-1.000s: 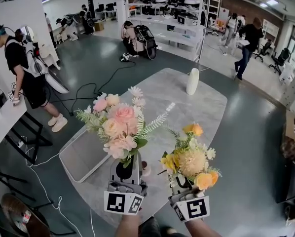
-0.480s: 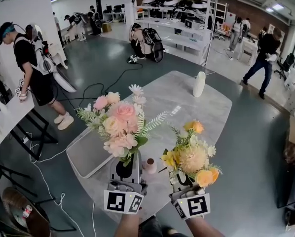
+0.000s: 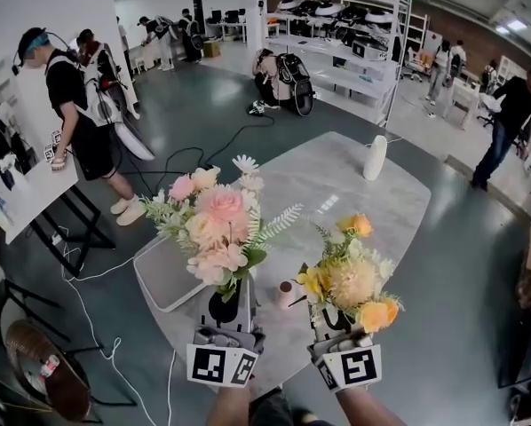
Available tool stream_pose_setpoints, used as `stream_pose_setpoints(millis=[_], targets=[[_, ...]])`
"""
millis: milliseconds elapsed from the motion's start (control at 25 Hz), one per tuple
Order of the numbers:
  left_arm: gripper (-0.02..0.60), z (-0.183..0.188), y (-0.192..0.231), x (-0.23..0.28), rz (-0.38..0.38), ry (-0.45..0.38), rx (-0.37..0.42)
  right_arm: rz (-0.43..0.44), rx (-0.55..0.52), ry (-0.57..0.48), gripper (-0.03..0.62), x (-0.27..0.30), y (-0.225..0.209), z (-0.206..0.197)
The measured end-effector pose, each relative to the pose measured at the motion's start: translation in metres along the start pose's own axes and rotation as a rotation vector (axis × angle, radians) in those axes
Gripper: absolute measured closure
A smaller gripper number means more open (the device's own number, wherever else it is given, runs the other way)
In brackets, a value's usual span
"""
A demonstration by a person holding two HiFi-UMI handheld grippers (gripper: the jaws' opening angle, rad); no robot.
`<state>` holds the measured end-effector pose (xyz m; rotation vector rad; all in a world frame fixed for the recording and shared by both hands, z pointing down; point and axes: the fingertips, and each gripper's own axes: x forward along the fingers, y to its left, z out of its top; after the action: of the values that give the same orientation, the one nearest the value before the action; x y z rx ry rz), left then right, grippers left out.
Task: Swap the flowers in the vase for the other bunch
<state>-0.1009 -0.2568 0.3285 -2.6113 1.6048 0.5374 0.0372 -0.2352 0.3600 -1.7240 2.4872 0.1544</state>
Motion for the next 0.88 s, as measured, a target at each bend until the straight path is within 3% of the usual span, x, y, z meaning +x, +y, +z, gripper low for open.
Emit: stream_pose_setpoints(millis=[480, 880], targets=[[0.512, -0.001, 0.008, -0.007, 0.054, -0.005, 0.015, 0.023, 0.003, -0.036, 0.47, 0.024, -0.014, 0.012], [0.512, -0.028, 0.017, -0.008, 0.091, 0.042, 0.0, 0.03, -0.046, -0.013, 0.47, 0.038, -0.027, -0.003]])
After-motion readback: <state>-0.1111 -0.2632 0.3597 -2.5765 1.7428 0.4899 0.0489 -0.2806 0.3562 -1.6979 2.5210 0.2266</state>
